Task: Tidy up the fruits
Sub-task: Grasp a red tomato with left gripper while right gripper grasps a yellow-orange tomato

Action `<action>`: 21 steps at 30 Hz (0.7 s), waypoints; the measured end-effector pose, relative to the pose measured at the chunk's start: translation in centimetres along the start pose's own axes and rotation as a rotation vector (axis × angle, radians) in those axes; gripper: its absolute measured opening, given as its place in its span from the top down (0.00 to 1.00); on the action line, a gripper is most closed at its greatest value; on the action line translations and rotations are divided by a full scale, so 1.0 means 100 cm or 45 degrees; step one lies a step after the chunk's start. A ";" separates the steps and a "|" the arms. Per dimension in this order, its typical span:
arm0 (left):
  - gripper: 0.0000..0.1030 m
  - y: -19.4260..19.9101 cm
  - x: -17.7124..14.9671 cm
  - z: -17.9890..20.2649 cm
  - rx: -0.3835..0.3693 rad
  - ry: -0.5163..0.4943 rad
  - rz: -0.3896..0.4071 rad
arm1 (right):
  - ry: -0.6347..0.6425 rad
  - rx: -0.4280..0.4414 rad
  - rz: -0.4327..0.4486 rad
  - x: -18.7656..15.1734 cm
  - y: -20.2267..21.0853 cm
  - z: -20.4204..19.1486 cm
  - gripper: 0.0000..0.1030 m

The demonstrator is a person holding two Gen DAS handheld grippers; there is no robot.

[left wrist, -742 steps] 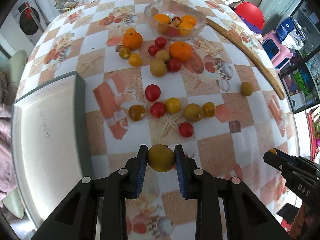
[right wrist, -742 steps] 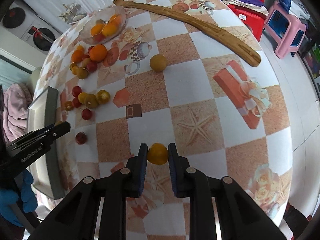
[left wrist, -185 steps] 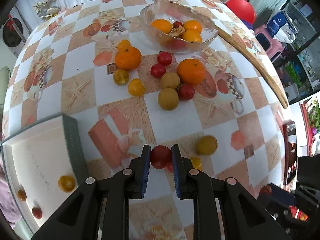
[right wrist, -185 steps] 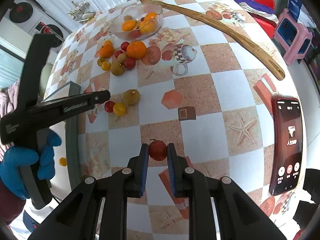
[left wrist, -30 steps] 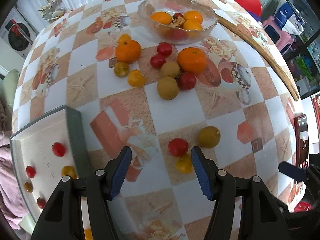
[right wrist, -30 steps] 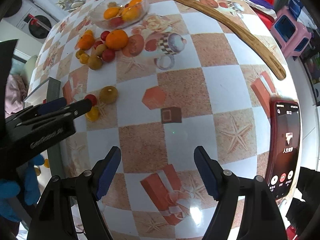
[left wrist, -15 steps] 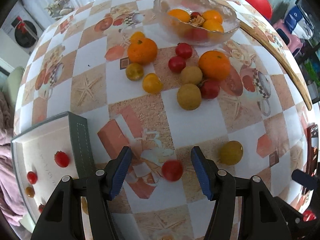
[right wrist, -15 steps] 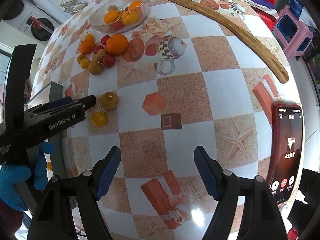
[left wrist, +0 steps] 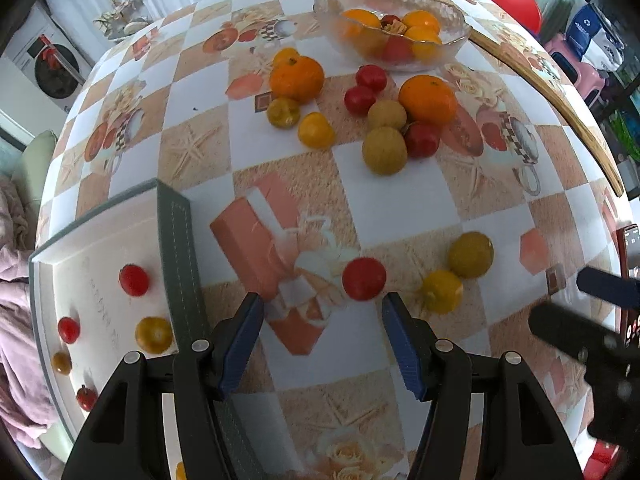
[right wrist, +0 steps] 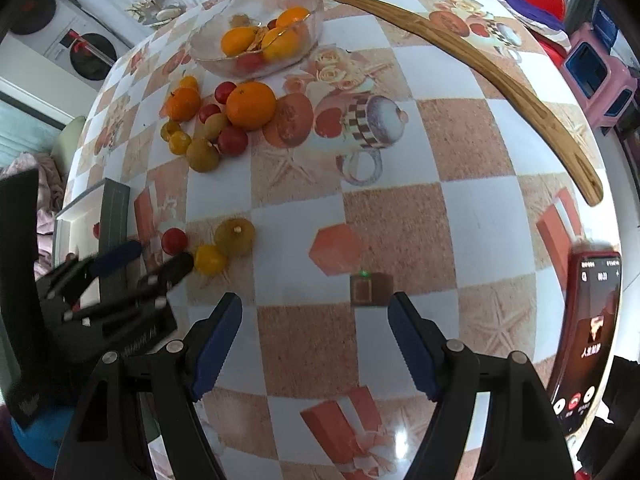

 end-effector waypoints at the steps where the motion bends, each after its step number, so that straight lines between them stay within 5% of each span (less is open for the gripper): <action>1: 0.39 0.000 -0.002 0.000 -0.003 0.003 0.004 | 0.002 0.002 0.002 0.002 -0.001 -0.001 0.24; 10: 0.39 -0.003 0.007 -0.005 -0.010 -0.018 0.017 | 0.041 0.043 0.014 0.026 -0.009 -0.018 0.24; 15: 0.39 -0.004 0.012 -0.005 -0.013 -0.023 0.028 | 0.050 0.074 -0.020 0.035 -0.021 -0.029 0.40; 21: 0.44 -0.005 0.014 -0.006 -0.040 -0.028 0.034 | 0.113 0.080 -0.063 0.036 -0.033 -0.043 0.69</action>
Point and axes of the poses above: each gripper's, at about its wrist camera, not at the fingertips, and y roughly against the way its jaws point, z to its right, x to its top, the point moved 2 cm from there along -y, roughly the way its jaws point
